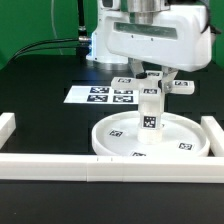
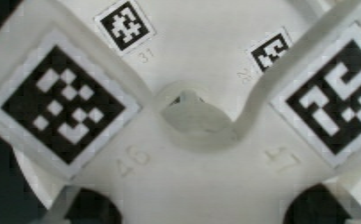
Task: Assemble round table
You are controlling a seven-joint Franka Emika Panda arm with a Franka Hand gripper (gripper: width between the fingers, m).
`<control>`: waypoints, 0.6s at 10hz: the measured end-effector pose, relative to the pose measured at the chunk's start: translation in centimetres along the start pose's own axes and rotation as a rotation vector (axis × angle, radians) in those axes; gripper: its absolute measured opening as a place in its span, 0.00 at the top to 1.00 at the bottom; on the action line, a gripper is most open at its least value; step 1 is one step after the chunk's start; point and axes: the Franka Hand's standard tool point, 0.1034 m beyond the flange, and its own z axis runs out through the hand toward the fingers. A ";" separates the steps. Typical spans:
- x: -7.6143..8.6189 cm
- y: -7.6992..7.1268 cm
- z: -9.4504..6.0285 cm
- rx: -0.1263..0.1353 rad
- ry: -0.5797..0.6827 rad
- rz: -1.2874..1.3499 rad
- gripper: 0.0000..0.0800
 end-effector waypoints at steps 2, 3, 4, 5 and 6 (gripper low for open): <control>0.0 0.0 0.0 0.015 -0.008 0.211 0.44; 0.0 0.0 0.0 0.020 -0.010 0.265 0.44; -0.1 0.0 0.0 0.020 -0.010 0.286 0.33; -0.1 0.0 0.1 0.018 -0.011 0.285 0.33; -0.1 0.0 0.1 0.019 -0.011 0.276 0.21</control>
Offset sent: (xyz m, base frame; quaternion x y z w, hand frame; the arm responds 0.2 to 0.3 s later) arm 0.0000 0.0000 0.0000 0.0000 0.0000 0.1938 0.9810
